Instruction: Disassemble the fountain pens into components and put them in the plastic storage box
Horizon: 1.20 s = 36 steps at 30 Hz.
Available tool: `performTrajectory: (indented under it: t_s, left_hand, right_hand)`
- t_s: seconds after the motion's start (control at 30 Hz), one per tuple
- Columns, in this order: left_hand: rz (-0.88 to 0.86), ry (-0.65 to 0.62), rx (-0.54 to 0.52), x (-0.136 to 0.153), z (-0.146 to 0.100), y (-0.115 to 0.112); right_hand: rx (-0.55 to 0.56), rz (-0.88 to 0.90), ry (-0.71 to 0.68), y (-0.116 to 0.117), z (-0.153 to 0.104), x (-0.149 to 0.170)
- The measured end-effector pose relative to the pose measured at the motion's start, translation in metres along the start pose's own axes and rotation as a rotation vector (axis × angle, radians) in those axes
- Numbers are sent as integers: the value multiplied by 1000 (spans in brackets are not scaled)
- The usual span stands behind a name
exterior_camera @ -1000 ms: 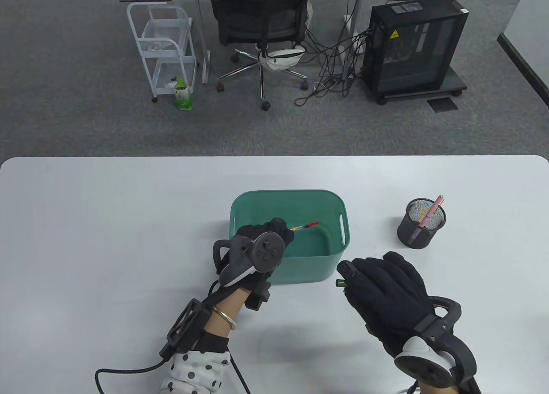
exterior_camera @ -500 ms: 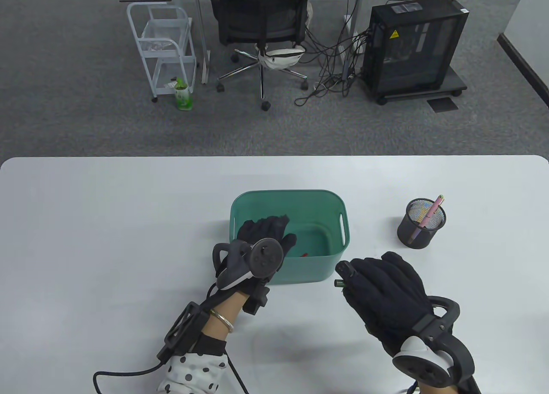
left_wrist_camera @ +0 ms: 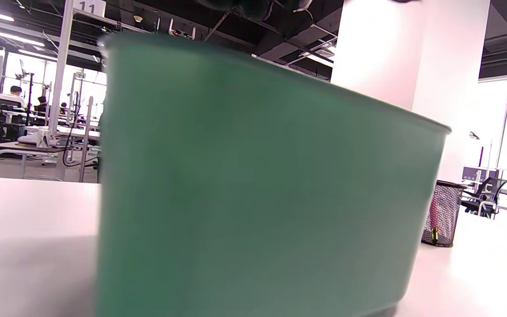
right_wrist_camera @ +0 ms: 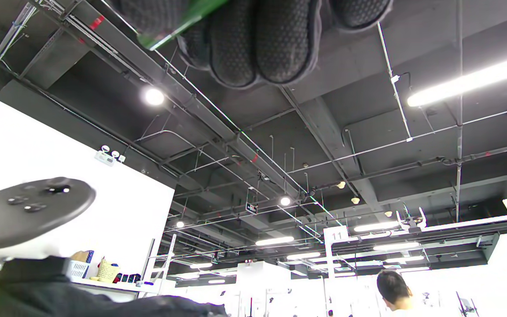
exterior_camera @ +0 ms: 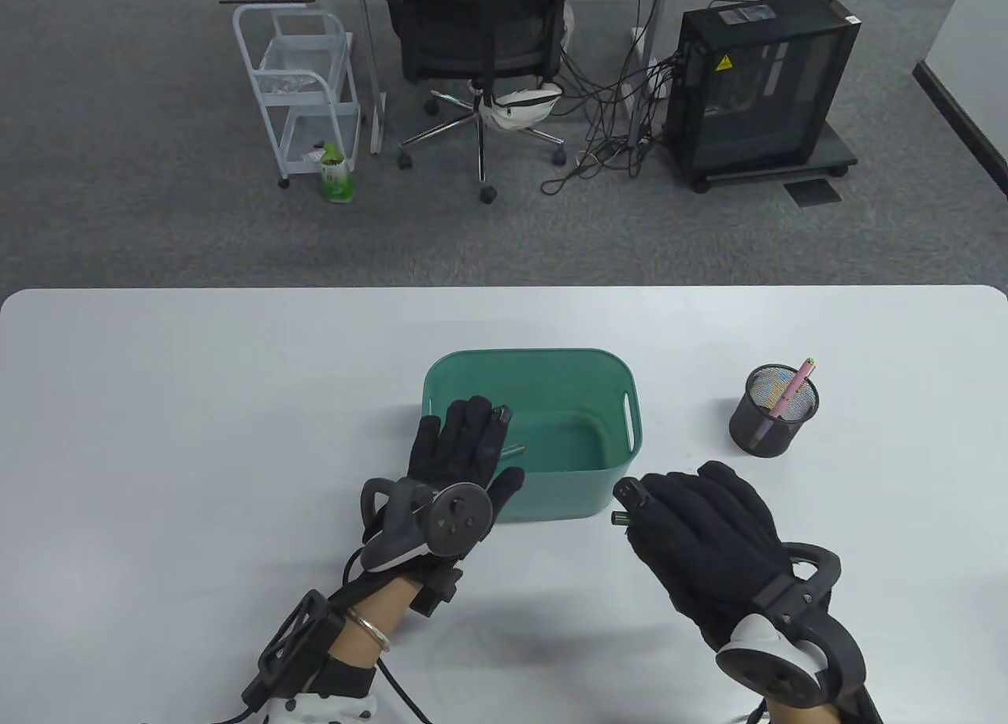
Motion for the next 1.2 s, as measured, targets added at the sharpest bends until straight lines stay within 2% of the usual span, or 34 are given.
performTrajectory:
  t_s: [0.27,0.57,0.87,1.2]
  left_hand:
    - [28,27,-13,17,-38,5]
    - [31,96,-22,39,-73,-9]
    - [69,105,-32,46,-89,-20]
    - [52,93,-11,53,-97,-26]
  right_hand:
    - [-9,-11,4,2,1,1]
    - [-21,-15,9,5,2,3]
    - [-48,-41,18,14,2,6]
    - [-162,-109,33,49,-3,15]
Point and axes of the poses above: the tracker on the back of each hand, its own x axis roughly to the little-finger side, its own z axis roughly from the wrist to the fingertips, y = z × x, the point moved 5 cm from there along z, roughly from the wrist to the fingertips, and after that the axes turned 8 degrees about y, right-handed, at the moved point
